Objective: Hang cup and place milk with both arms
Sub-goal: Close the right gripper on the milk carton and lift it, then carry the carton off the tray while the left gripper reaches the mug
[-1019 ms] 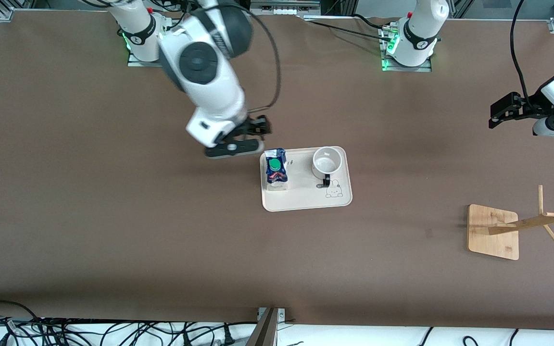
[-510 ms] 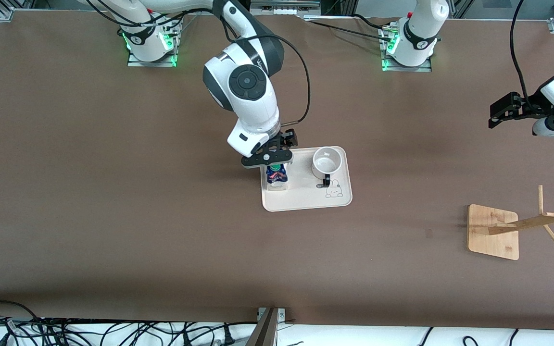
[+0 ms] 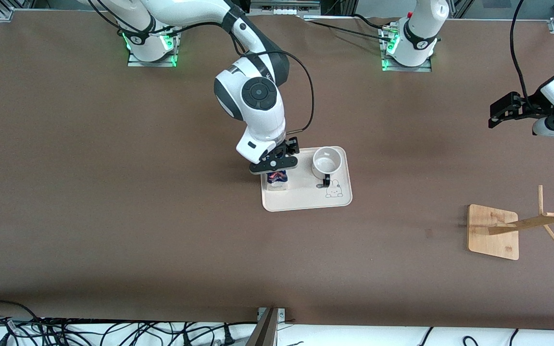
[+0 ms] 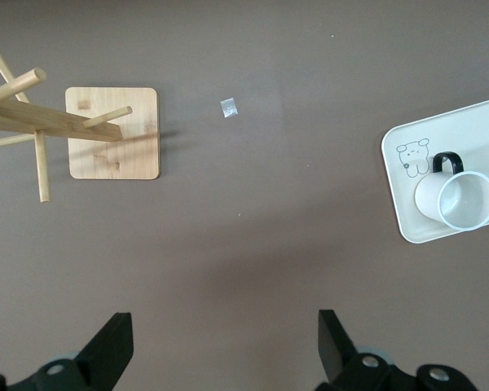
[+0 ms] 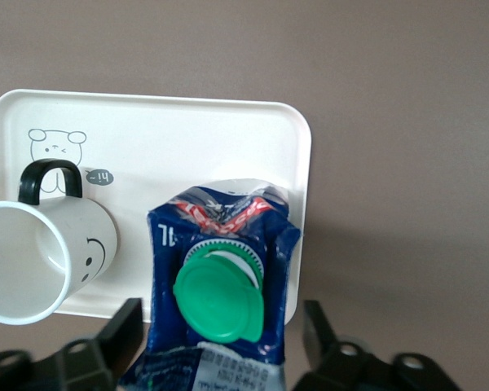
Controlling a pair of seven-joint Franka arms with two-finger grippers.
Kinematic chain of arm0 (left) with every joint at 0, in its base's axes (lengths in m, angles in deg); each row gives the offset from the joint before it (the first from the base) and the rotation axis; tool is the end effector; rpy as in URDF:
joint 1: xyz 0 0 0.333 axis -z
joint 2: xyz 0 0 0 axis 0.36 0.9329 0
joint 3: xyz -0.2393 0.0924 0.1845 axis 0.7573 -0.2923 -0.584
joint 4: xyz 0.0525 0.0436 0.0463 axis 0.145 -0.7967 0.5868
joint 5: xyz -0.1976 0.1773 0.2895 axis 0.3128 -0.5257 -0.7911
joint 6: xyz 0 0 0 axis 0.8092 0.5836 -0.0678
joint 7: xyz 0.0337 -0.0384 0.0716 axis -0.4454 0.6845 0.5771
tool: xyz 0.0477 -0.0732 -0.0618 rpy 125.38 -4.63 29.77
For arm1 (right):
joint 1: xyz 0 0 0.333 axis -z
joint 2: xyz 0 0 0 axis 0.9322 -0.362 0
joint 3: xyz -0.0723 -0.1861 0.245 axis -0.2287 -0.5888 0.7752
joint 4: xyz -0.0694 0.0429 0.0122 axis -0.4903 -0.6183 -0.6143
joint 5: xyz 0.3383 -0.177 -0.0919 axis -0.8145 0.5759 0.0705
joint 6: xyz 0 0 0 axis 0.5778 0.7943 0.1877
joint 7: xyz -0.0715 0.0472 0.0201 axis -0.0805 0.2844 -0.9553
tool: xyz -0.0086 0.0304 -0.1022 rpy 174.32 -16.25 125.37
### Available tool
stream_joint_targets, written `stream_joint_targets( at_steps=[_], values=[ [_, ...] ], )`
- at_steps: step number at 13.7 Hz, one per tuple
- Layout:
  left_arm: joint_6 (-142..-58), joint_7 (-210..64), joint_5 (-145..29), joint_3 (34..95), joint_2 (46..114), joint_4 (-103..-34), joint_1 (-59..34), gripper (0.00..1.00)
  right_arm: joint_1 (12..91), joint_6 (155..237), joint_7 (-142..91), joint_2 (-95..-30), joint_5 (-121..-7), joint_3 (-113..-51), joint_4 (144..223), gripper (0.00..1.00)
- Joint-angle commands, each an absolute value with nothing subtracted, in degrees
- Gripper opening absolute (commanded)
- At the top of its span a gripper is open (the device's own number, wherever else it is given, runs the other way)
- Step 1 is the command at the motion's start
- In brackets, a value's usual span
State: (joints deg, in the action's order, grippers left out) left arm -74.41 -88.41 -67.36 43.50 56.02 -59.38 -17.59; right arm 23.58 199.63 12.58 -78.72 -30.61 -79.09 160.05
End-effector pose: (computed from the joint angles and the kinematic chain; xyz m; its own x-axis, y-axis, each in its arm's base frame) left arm 0.5653 -0.0072 0.6024 0.9859 -0.1663 -0.0199 -0.1664 -0.9861 -0.0011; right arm 0.5387 0.5105 0.3346 0.9885 0.1453 0.0406 0.1475 -0.9874 -0.0574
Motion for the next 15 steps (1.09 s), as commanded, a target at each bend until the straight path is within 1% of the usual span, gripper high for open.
stream_joint_targets(
  at_steps=[1, 2, 3, 6, 10, 12, 15],
  values=[
    [-72.7, -87.8, -68.3, 43.7, 56.9, -57.2, -17.5, 1.00, 22.9, 198.9, 13.4, -78.8, -29.8, -79.8, 158.5, 0.51],
    [-72.7, -87.8, -68.3, 43.7, 56.9, -57.1, -17.4, 1.00, 23.1, 198.7, 13.3, -78.6, -30.0, -79.8, 158.4, 0.36],
    [-72.6, -87.8, -68.3, 43.7, 56.9, -57.2, -17.4, 1.00, 23.4, 198.1, 13.3, -78.4, -30.1, -79.9, 158.1, 0.27],
    [-72.6, -87.9, -68.2, 43.7, 56.9, -57.1, -17.5, 1.00, 23.7, 193.9, 13.0, -77.3, -30.3, -80.3, 155.6, 0.27],
    [-72.5, -87.8, -68.3, 43.7, 57.0, -57.1, -17.4, 1.00, 27.4, 185.8, 12.4, -75.6, -31.6, -80.0, 150.2, 0.27],
    [-72.5, -87.8, -67.7, 43.6, 57.0, -57.0, -17.6, 1.00, 31.5, 185.0, 8.1, -73.0, -33.9, -79.9, 150.5, 0.27],
    [-71.3, -87.9, -68.2, 43.6, 58.1, -57.2, -17.4, 1.00, 37.3, 183.7, 1.4, -69.9, -34.4, -80.1, 155.7, 0.28]
  ],
)
